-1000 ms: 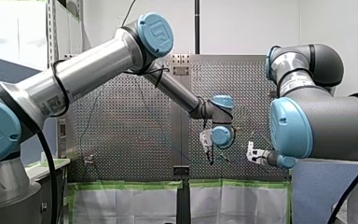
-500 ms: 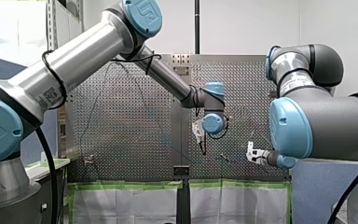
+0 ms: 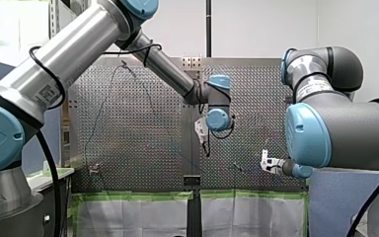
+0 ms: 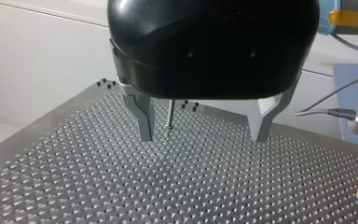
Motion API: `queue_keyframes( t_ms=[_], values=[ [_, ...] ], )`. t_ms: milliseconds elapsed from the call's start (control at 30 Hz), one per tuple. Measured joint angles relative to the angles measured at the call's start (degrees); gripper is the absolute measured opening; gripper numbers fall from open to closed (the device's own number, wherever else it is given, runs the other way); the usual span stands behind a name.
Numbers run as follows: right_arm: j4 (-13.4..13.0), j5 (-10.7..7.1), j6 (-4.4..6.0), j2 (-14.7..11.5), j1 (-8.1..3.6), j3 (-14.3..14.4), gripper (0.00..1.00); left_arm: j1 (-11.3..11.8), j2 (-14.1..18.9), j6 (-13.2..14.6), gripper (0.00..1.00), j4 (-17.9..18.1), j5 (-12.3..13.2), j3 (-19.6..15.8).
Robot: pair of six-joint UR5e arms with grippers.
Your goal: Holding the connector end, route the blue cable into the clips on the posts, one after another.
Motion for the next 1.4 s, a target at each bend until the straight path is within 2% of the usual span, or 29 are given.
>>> queue_keyframes(
  t_ms=[233, 333, 533, 767, 933, 1067, 1200, 1400],
  values=[
    [0.00, 0.00, -0.01, 0.02, 0.00, -0.02, 0.00, 0.57, 3.66, -1.39, 1.00, 0.17, -2.09, -3.66],
    [0.00, -0.01, -0.01, 0.02, 0.02, -0.02, 0.00, 1.30, 4.97, -2.57, 1.00, 1.13, -2.05, -4.99],
    [0.00, -0.01, -0.01, 0.02, 0.02, -0.02, 0.00, 3.78, 7.77, -5.32, 1.00, 3.79, 0.09, -7.77],
    [0.00, -0.01, 0.00, 0.01, 0.15, -0.02, 0.00, 7.52, 11.52, -8.67, 1.00, 7.53, 3.80, -11.52],
    [0.00, -0.01, 0.00, 0.00, 0.23, -0.03, 0.00, 9.22, 13.89, -8.92, 1.00, 9.88, 6.17, -13.90],
    [0.00, 0.00, 0.00, -0.01, 0.25, -0.03, 0.00, 9.56, 16.02, -7.71, 1.00, 12.02, 7.40, -16.02],
    [0.00, -0.01, 0.00, -0.01, 0.26, -0.03, 0.00, 9.50, 17.98, -6.27, 1.00, 14.00, 6.29, -17.98],
    [0.00, -0.01, 0.04, 0.00, 0.38, -0.03, 0.00, 9.32, 21.46, -6.16, 1.00, 16.06, 3.91, -21.47]
  ],
)
